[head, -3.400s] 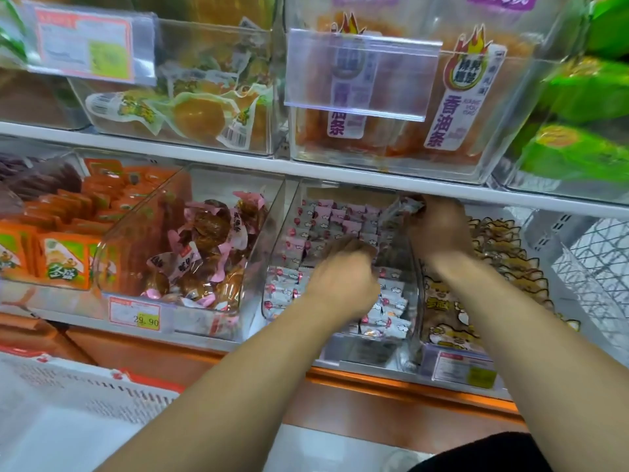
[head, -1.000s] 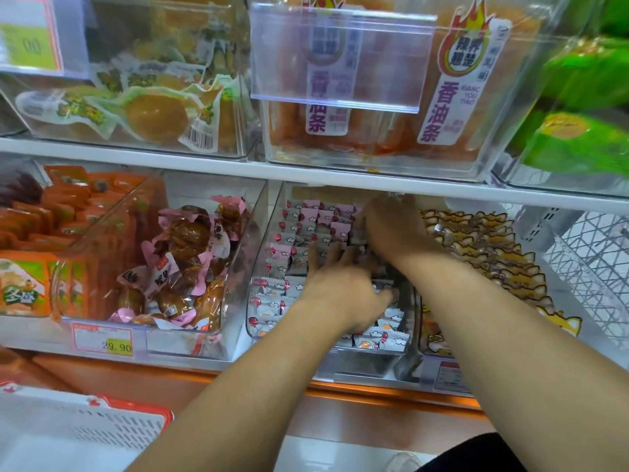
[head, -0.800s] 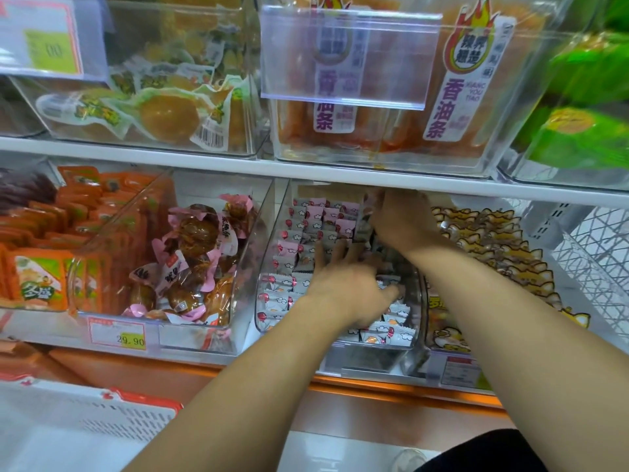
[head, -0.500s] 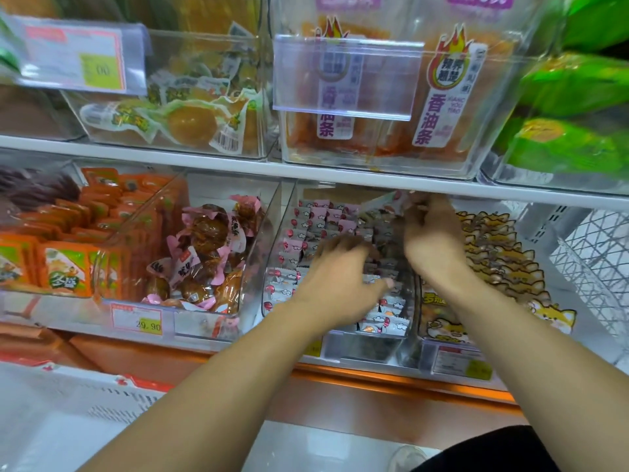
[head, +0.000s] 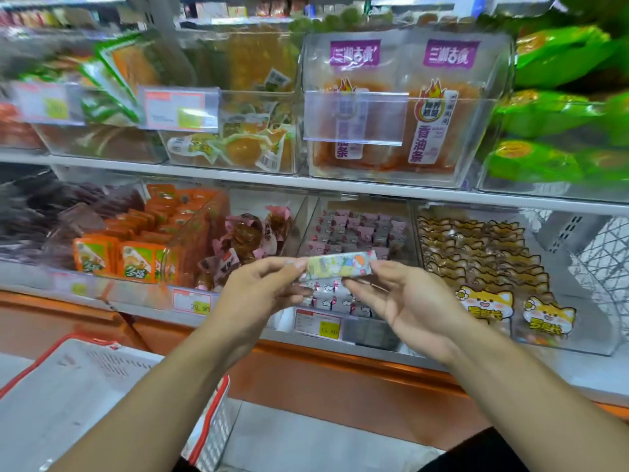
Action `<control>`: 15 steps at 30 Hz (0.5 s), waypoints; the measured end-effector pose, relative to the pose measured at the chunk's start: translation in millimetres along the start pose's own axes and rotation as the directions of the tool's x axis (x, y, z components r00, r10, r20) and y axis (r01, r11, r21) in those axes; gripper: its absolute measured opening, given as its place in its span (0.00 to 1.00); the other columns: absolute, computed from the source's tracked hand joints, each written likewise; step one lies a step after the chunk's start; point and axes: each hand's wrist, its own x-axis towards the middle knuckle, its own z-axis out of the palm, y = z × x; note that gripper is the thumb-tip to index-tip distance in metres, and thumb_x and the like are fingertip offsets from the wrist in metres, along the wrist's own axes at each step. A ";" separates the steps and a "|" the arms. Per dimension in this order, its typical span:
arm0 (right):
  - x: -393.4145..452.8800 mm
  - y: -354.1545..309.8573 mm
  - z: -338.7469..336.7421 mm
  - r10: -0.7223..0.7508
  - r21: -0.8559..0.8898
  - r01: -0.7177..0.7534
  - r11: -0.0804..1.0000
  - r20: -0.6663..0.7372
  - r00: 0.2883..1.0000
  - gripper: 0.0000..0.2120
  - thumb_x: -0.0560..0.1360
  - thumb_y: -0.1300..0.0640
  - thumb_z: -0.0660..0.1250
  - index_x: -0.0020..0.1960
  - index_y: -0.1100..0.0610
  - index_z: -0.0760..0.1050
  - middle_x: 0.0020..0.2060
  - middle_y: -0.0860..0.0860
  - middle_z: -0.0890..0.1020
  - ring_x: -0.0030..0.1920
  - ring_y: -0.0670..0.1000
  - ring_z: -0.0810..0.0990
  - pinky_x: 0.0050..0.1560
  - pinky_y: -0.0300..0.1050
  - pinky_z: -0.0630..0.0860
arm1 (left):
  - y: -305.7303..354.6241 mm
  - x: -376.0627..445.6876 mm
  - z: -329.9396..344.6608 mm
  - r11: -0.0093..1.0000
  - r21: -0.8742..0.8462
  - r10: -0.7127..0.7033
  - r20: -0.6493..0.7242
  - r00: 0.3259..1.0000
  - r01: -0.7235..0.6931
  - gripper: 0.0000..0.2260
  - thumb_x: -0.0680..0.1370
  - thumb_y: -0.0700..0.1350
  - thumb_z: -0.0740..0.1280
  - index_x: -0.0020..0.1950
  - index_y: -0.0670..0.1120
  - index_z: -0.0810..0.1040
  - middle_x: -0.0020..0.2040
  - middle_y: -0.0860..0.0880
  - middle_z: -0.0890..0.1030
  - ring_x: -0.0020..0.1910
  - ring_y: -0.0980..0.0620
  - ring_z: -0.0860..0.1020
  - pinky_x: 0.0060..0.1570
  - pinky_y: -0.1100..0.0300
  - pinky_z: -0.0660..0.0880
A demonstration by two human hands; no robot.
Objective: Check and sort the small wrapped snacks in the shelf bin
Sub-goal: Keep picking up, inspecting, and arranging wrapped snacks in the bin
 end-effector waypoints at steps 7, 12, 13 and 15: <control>2.1 5.5 -3.3 0.181 -0.182 -0.162 0.970 0.090 0.979 0.20 0.75 0.55 0.73 0.62 0.66 0.78 0.54 0.66 0.84 0.53 0.63 0.86 0.45 0.49 0.85 | -14.4 -13.1 -10.8 1.000 -0.023 0.003 0.018 1.000 -0.002 0.17 0.69 0.51 0.77 0.55 0.46 0.85 0.49 0.43 0.87 0.45 0.50 0.85 0.46 0.64 0.80; 13.8 8.0 -8.5 0.092 -0.215 -0.079 0.973 0.052 0.994 0.13 0.74 0.64 0.72 0.57 0.68 0.76 0.55 0.65 0.84 0.52 0.60 0.86 0.45 0.45 0.85 | -15.1 -4.0 -1.5 0.979 -0.190 -0.063 0.056 0.996 0.073 0.19 0.69 0.46 0.77 0.57 0.42 0.83 0.56 0.39 0.85 0.52 0.45 0.85 0.49 0.60 0.81; 14.8 7.6 -9.6 0.081 -0.228 -0.065 0.972 0.061 0.995 0.11 0.74 0.66 0.72 0.55 0.65 0.75 0.54 0.65 0.84 0.52 0.60 0.86 0.44 0.44 0.84 | -14.7 -2.8 0.3 0.968 -0.226 -0.094 0.070 0.993 0.108 0.18 0.70 0.47 0.76 0.57 0.41 0.83 0.56 0.39 0.85 0.53 0.44 0.85 0.49 0.59 0.82; 15.8 6.7 -12.4 0.050 -0.264 -0.021 0.964 0.105 0.993 0.12 0.73 0.69 0.71 0.54 0.63 0.73 0.53 0.63 0.85 0.50 0.57 0.86 0.42 0.42 0.84 | -14.0 -0.5 2.8 0.952 -0.258 -0.152 0.079 0.985 0.167 0.15 0.71 0.50 0.74 0.52 0.42 0.85 0.55 0.40 0.85 0.53 0.42 0.85 0.48 0.57 0.83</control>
